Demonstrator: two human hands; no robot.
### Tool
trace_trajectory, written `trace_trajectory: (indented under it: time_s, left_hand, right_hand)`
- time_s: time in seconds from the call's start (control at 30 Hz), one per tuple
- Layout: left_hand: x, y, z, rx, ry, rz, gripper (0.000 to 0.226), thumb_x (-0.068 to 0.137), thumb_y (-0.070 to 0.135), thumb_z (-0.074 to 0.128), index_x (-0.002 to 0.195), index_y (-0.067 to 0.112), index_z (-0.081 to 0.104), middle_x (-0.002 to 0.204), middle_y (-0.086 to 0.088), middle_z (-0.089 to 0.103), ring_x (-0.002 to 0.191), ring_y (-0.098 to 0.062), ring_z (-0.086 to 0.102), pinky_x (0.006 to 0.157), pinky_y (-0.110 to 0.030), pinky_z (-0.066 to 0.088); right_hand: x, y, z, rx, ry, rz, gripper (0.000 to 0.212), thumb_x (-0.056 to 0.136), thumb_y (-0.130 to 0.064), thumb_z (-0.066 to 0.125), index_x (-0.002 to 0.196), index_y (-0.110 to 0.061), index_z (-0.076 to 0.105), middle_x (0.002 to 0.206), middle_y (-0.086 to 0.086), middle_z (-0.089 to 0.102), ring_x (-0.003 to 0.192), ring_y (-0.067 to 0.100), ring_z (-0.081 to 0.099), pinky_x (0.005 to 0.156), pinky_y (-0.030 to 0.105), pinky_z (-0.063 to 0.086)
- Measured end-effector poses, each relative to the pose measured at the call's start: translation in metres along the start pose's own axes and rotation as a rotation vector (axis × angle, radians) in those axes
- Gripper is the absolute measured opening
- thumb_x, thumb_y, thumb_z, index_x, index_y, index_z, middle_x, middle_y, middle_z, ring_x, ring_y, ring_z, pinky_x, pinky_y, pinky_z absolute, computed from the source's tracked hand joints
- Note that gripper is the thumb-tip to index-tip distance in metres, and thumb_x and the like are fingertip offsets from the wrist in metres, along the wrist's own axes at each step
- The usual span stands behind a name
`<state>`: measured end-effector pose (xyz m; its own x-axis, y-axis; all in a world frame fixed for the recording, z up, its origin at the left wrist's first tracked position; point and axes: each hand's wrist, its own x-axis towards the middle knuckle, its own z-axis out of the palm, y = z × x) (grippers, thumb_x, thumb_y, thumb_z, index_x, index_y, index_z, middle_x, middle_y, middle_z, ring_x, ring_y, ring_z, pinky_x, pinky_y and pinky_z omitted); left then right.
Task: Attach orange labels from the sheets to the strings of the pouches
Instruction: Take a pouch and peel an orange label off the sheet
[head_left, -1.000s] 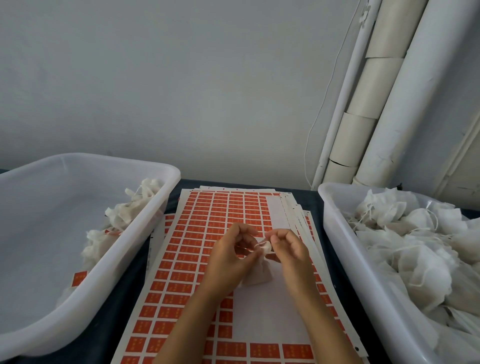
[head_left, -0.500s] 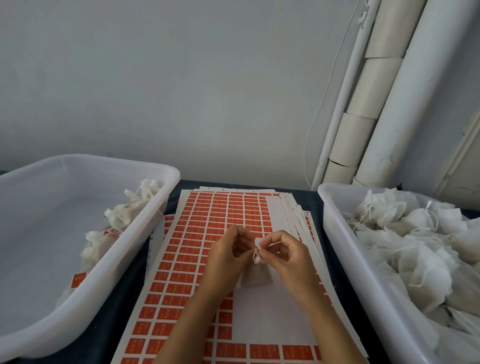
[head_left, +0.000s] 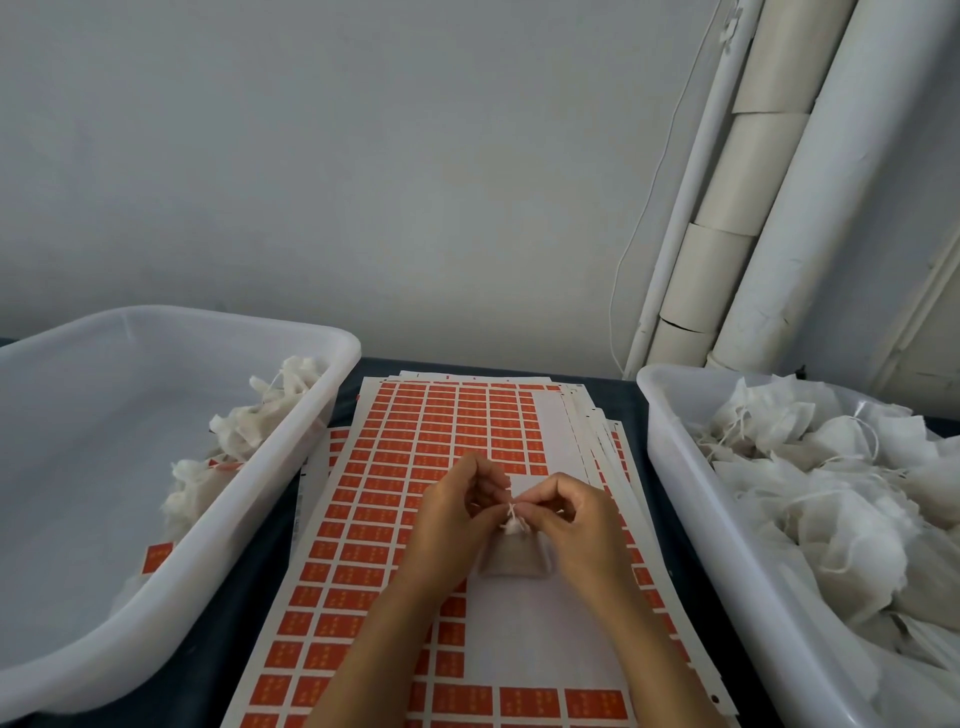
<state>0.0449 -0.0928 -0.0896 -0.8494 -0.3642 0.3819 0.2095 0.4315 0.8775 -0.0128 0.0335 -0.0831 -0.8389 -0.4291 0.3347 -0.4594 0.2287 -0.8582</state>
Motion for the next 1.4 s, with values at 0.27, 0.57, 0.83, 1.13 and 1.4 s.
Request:
trace_trajectory:
  time_s: [0.27, 0.57, 0.83, 1.13, 1.4]
  left_hand:
    - [0.001, -0.001, 0.001, 0.010, -0.028, 0.014, 0.026, 0.085, 0.001, 0.065, 0.085, 0.026, 0.058, 0.081, 0.007, 0.064, 0.073, -0.008, 0.063, 0.066, -0.018, 0.054]
    - [-0.005, 0.002, 0.004, -0.003, -0.206, 0.013, 0.007, 0.090, 0.023, 0.057, 0.097, 0.025, 0.057, 0.094, 0.012, 0.062, 0.086, 0.000, 0.057, 0.073, -0.010, 0.049]
    - [-0.004, 0.001, 0.012, 0.067, -0.159, 0.012, 0.017, 0.088, 0.023, 0.064, 0.091, 0.031, 0.049, 0.084, 0.018, 0.055, 0.077, 0.011, 0.054, 0.060, -0.008, 0.045]
    - [-0.002, -0.004, 0.012, 0.094, -0.086, -0.039, 0.020, 0.095, 0.022, 0.053, 0.076, 0.028, 0.054, 0.070, 0.012, 0.057, 0.065, -0.001, 0.055, 0.057, -0.007, 0.042]
    - [-0.002, -0.005, 0.009, 0.025, -0.095, -0.128, 0.022, 0.098, 0.021, 0.048, 0.081, 0.022, 0.061, 0.074, 0.010, 0.063, 0.070, -0.004, 0.057, 0.066, -0.014, 0.042]
  right_hand:
    - [0.001, 0.004, 0.006, 0.033, 0.042, 0.022, 0.014, 0.090, -0.018, 0.059, 0.081, -0.029, 0.055, 0.083, -0.017, 0.060, 0.080, 0.005, 0.061, 0.067, 0.006, 0.048]
    - [0.001, 0.008, 0.007, 0.072, 0.136, 0.077, 0.009, 0.092, -0.020, 0.056, 0.088, -0.028, 0.054, 0.090, -0.014, 0.059, 0.083, 0.008, 0.061, 0.069, 0.014, 0.053]
    - [0.001, 0.003, 0.010, 0.077, 0.158, 0.094, 0.010, 0.090, -0.024, 0.058, 0.086, -0.032, 0.053, 0.088, -0.018, 0.058, 0.084, 0.004, 0.059, 0.068, 0.008, 0.047]
    - [0.002, 0.008, 0.009, 0.117, 0.110, 0.129, 0.009, 0.091, -0.017, 0.058, 0.085, -0.023, 0.054, 0.089, -0.004, 0.062, 0.076, 0.011, 0.063, 0.055, 0.009, 0.049]
    - [0.000, 0.006, 0.001, -0.135, -0.034, -0.144, 0.036, 0.089, -0.018, 0.061, 0.112, -0.042, 0.047, 0.110, -0.033, 0.049, 0.098, -0.011, 0.054, 0.075, 0.000, 0.043]
